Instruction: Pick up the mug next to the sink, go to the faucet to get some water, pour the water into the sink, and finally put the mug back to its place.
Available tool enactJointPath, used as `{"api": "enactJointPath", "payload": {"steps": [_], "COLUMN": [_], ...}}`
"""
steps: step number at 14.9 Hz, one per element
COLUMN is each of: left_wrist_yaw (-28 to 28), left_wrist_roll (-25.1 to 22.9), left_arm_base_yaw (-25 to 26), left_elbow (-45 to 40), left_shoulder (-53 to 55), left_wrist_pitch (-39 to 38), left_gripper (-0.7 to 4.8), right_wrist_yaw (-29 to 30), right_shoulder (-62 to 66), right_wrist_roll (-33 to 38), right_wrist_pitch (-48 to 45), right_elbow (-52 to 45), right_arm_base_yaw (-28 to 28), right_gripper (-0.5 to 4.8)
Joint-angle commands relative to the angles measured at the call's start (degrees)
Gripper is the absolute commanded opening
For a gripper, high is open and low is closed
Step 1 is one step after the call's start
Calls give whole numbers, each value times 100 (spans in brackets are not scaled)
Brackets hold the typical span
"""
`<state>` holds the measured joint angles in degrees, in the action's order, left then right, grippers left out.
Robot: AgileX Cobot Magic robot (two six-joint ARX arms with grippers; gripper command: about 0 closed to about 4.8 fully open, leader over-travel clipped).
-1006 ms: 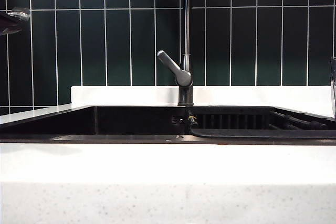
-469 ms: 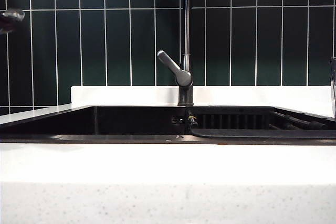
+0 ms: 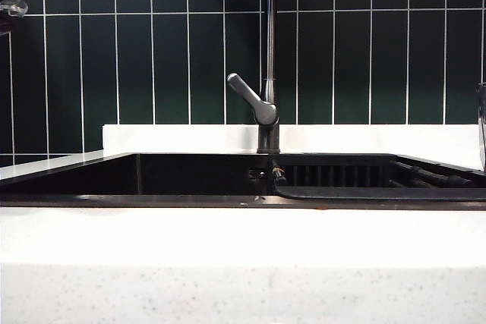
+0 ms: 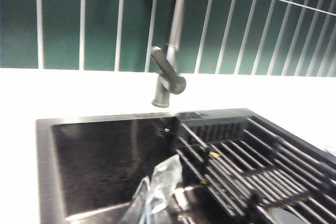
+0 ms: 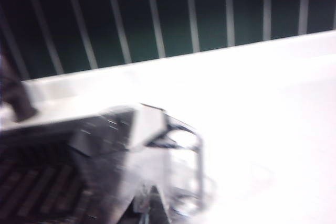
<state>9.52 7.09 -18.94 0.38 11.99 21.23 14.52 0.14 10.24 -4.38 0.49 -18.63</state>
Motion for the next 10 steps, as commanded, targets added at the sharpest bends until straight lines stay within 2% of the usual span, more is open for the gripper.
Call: {"api": "enactJointPath", "payload": {"steps": [1, 2, 3, 5, 7, 8, 10], "left_wrist_yaw": [-581, -859, -1134, -1622, -2356, -2376, -2037], "left_wrist_roll": [-225, -516, -654, -909, -811, -791, -820], "left_arm_base_yaw": [7, 7, 9, 9, 9, 9, 9], "left_elbow": [4, 4, 4, 2, 2, 2, 2], "left_shoulder": [9, 11, 13, 15, 13, 13, 9], "left_wrist_pitch": [-11, -101, -151, -186, -175, -164, 11], "left_gripper": [-5, -5, -5, -5, -5, -5, -5], "right_wrist_yaw": [-627, -1333, -1729, -2050, -2090, -2135, -2236], "right_shoulder": [2, 2, 2, 2, 2, 2, 2], "right_wrist_roll": [-404, -719, -758, -903, -903, -942, -1075], "right_wrist_pitch": [22, 267, 286, 238, 177, 179, 157], "right_elbow": [-39, -46, -46, -46, -46, -46, -46], "right_arm_base_yaw": [251, 632, 962, 1355, 1718, 1838, 2114], "right_gripper": [-5, -5, -5, -5, -5, -5, -5]}}
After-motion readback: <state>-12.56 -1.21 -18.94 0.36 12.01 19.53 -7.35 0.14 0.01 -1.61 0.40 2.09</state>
